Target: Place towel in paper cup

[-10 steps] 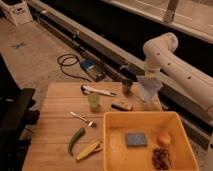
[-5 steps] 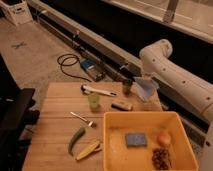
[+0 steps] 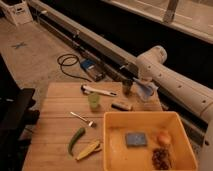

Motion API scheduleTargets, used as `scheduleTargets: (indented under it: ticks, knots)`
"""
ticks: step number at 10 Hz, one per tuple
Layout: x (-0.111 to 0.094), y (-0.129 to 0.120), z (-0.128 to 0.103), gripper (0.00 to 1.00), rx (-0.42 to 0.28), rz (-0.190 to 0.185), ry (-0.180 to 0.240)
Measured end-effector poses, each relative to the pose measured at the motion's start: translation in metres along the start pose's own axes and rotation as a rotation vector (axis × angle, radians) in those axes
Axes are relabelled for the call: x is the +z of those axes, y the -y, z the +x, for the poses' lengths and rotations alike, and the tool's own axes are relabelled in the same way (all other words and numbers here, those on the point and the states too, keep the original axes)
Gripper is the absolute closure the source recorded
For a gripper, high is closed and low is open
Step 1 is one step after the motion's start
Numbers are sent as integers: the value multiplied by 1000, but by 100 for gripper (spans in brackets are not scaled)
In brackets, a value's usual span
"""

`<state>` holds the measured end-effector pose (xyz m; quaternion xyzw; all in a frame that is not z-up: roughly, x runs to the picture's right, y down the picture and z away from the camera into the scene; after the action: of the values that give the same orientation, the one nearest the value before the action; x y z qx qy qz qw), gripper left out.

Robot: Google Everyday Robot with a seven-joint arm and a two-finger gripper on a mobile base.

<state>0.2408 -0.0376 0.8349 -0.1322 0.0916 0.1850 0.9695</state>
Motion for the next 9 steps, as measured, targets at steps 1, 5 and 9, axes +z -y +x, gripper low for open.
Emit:
scheduleTargets:
  ticks: [1,5,9]
  knots:
    - [-5,-4,4,58,21,11,2]
    - [-25,-16,2,21,50,36,54]
    - [-19,-25,-7,20,56,17,123]
